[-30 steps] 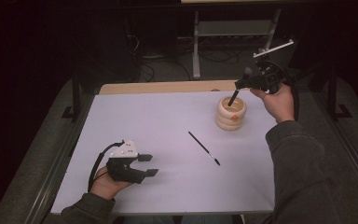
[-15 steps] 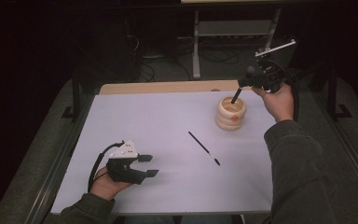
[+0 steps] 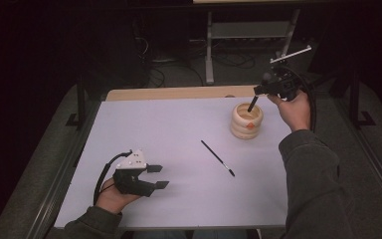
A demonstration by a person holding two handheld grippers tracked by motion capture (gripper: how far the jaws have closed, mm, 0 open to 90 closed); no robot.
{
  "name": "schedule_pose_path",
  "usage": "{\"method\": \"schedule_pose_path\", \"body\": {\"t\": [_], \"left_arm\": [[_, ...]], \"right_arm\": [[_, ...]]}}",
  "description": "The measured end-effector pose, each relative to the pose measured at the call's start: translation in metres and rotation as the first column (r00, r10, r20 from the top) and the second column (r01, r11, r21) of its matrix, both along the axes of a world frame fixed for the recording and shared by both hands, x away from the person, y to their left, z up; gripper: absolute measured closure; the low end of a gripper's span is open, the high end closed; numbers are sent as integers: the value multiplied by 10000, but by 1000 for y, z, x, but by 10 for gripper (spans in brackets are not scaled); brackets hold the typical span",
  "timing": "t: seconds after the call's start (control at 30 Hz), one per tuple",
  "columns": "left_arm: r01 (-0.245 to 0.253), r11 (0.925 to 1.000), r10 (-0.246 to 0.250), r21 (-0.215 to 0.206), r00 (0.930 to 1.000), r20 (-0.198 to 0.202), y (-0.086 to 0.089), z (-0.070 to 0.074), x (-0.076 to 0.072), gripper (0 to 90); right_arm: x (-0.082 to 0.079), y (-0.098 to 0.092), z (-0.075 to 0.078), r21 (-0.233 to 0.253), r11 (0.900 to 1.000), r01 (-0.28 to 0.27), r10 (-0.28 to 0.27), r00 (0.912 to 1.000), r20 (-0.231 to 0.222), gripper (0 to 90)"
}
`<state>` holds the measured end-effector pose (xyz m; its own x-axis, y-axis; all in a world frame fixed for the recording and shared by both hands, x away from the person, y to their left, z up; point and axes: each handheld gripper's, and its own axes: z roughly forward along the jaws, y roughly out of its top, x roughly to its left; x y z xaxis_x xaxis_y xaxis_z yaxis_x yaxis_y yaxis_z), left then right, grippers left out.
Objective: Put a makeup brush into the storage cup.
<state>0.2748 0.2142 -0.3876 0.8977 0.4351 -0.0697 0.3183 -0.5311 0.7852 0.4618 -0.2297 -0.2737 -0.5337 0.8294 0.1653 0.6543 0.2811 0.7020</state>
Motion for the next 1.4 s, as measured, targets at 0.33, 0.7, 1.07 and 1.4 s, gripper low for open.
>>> {"method": "schedule_pose_path", "body": {"t": [0.33,0.7,1.07,1.4], "left_arm": [[59,9999,-60,116,10000,10,1,-1,1,412],[94,9999,-93,118,9999,-59,0,-1,1,407],[165,9998,-165,-72,9998,-56,-2,1,0,406],[189,9998,-190,-56,9998,-77,-3,0,0,400]], "right_arm": [[4,1,-14,54,9999,128,-127,9998,-165,760],[3,0,-30,229,9994,275,-268,9991,-315,759],[-2,6,-48,374,9992,126,-108,9988,-479,755],[-15,-5,-56,598,9981,143,-112,9986,-518,648]]}}
